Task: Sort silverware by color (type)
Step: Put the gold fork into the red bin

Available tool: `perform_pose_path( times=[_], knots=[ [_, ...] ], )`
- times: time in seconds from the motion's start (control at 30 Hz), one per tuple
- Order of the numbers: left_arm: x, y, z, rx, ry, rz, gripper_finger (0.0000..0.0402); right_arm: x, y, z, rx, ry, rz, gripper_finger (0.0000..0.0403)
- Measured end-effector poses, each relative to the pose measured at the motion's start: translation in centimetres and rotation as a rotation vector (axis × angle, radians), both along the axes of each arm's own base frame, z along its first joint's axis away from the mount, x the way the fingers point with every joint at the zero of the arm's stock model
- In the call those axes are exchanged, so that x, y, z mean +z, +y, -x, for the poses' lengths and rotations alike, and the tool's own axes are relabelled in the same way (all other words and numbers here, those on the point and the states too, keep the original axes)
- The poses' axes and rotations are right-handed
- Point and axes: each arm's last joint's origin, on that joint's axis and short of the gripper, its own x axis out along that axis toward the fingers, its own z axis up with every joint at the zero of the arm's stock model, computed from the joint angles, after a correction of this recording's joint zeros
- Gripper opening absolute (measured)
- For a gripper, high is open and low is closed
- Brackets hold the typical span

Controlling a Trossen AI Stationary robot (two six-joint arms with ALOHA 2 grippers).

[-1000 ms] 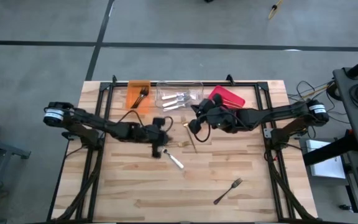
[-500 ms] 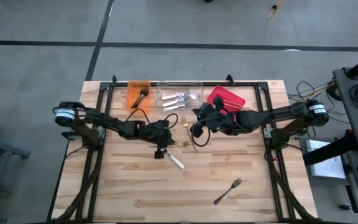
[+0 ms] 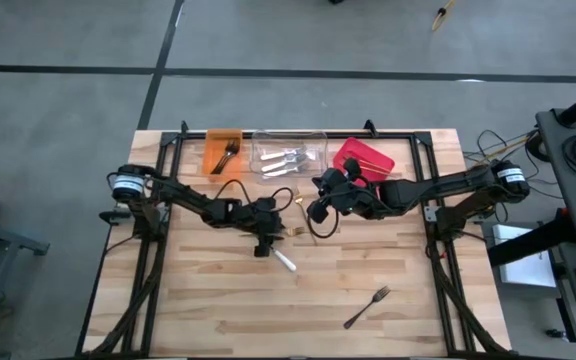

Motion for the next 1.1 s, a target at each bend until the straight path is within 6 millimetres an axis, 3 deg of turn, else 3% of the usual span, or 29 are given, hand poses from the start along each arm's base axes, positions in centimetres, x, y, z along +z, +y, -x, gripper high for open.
perform_pose_path(
  times=[0.13,0.37,0.6,0.77,1.1],
  knots=[
    [0.0,0.0,0.0,0.004,0.004,0.002,0.014,0.0,0.0,0.0,0.0,-0.001,0.0,0.0009],
    [-0.1,0.0,0.1,0.005,0.014,-0.001,0.0013,0.0,0.0,0.0,0.0,0.001,0.0,0.0009],
    [1.3,0.3,0.5,0.008,-0.008,-0.066,0.0004,-0.3,0.0,0.0,-0.023,-0.024,-0.034,0.0009],
    [5.5,0.3,0.8,0.003,-0.15,-0.097,0.0002,-0.5,0.0,0.1,-0.031,-0.022,-0.03,0.0009],
    [13.6,0.5,3.6,0.039,-0.427,-0.223,0.0001,-0.3,0.6,-0.1,-0.006,-0.056,-0.023,0.0009]
  ],
)
